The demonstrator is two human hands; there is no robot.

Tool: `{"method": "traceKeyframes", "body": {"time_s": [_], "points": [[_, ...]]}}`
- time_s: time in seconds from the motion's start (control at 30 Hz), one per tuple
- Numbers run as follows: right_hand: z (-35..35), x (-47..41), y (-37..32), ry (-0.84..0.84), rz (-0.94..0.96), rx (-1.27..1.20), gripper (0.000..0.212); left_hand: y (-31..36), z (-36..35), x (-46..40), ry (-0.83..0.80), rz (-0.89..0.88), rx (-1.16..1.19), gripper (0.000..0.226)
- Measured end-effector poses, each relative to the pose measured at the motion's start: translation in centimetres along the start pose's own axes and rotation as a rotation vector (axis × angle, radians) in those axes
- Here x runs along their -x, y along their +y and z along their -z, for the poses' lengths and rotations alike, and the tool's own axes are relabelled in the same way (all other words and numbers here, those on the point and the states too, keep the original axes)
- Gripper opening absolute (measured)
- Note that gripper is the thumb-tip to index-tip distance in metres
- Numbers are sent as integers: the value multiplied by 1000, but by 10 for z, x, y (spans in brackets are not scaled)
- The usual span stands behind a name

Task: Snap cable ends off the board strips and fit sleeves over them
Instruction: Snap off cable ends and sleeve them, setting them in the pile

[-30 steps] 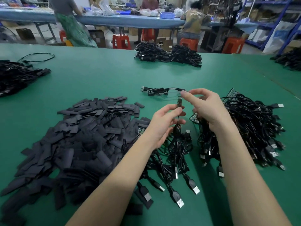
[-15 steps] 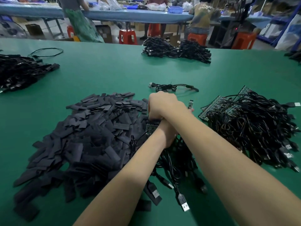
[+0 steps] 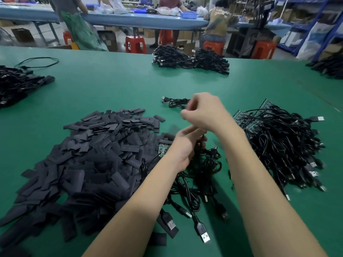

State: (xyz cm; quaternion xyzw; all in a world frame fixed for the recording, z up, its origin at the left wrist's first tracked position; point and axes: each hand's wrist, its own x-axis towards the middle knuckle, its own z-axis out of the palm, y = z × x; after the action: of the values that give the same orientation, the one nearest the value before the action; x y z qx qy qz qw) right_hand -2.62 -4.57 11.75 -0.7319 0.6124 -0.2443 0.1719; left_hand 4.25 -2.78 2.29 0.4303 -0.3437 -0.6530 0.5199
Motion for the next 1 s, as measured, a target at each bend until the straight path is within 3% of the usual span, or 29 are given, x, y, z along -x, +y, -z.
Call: {"method": "traceKeyframes", "body": {"time_s": [0.1, 0.17, 0.23, 0.47, 0.7, 1.0], "points": [[18, 13, 42, 123, -159, -506, 4, 0, 1, -3, -34, 1, 32, 12], [20, 21, 64, 146, -187, -874, 13, 1, 1, -2, -44, -1, 32, 12], [20, 25, 80, 159, -202, -1064, 17, 0, 3, -5, -48, 2, 44, 11], [17, 26, 91, 59, -139, -1195, 17, 8, 7, 0, -125, 89, 192, 6], [17, 27, 91, 73, -81, -1220, 16, 10, 11, 1, -249, 163, 377, 7], [19, 28, 93, 65, -37, -1264, 18, 11, 10, 3, -299, 158, 386, 12]]}}
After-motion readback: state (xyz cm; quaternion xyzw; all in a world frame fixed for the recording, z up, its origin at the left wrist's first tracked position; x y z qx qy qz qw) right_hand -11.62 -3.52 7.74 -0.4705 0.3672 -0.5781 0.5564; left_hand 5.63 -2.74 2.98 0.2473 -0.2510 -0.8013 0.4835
